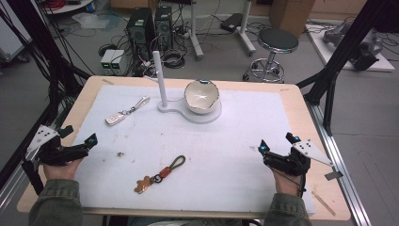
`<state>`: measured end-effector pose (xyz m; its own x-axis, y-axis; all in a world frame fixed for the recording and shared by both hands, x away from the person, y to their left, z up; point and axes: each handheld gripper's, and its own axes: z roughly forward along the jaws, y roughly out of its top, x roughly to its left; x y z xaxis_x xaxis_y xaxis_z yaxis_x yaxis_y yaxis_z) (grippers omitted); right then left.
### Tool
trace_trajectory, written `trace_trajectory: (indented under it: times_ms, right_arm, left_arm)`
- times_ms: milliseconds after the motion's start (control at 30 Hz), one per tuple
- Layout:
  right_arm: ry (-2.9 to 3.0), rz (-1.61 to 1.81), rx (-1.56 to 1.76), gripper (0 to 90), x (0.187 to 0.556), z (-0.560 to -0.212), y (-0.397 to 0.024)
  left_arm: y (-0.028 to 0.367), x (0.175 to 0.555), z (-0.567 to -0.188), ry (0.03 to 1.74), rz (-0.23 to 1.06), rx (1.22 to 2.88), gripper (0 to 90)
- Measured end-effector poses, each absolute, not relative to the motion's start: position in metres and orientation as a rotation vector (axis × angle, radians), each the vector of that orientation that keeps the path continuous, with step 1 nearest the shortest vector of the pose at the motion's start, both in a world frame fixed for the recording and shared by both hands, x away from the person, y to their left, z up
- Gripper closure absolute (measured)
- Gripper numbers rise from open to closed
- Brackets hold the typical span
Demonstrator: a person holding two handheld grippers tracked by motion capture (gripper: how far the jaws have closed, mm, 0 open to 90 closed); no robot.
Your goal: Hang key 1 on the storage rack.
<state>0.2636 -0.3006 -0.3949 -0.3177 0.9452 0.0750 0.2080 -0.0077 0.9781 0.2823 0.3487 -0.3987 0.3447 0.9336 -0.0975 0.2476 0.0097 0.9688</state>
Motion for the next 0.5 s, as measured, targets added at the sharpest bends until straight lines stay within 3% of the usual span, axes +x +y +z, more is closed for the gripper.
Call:
trace_trajectory:
  times_ms: [500]
  right_arm:
    - [1.605,1.369,1.218,0.6,0.2632,-0.3964,-0.2999]
  left_arm:
    - [0.3500,0.2827,-0.3989,1.129,0.774,1.495,1.7]
